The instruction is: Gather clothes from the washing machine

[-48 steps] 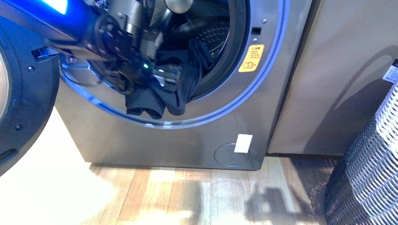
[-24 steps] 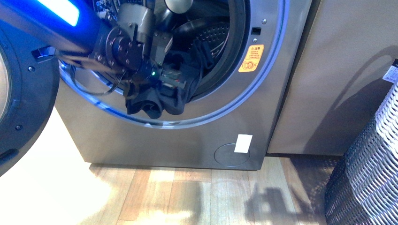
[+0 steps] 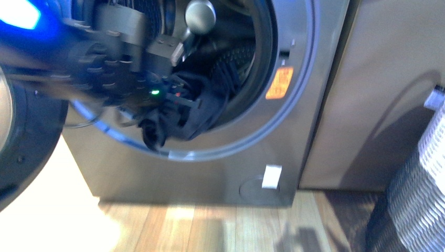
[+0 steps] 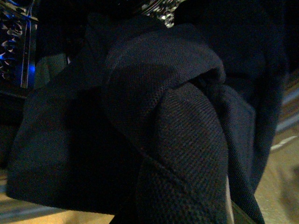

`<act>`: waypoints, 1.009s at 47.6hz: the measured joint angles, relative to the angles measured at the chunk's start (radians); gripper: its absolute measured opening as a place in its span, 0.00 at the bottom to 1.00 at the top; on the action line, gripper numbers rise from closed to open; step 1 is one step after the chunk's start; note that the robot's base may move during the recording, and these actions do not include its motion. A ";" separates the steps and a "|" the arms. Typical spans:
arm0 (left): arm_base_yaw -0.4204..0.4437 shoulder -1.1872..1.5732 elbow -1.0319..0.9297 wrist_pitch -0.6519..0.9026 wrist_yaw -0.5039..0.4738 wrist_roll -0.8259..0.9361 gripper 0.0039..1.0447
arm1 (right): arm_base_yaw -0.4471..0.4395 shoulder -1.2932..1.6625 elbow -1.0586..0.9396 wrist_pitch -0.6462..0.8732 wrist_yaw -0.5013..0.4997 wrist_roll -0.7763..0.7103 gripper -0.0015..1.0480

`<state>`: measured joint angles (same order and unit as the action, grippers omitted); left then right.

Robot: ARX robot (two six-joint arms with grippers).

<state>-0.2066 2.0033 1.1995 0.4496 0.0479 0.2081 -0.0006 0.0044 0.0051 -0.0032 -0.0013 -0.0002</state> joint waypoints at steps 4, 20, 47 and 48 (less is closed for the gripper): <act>0.003 -0.092 -0.086 0.014 0.032 -0.008 0.07 | 0.000 0.000 0.000 0.000 0.000 0.000 0.93; -0.016 -0.628 -0.220 -0.172 0.197 -0.043 0.07 | 0.000 0.000 0.000 0.000 0.000 0.000 0.93; -0.237 -0.570 0.630 -0.727 0.147 0.066 0.07 | 0.000 0.000 0.000 0.000 0.000 0.000 0.93; -0.246 -0.550 0.678 -0.753 0.139 0.071 0.07 | 0.000 0.000 0.000 0.000 0.000 0.000 0.93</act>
<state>-0.4526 1.4532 1.8771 -0.3038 0.1871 0.2794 -0.0006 0.0044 0.0051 -0.0032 -0.0013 -0.0002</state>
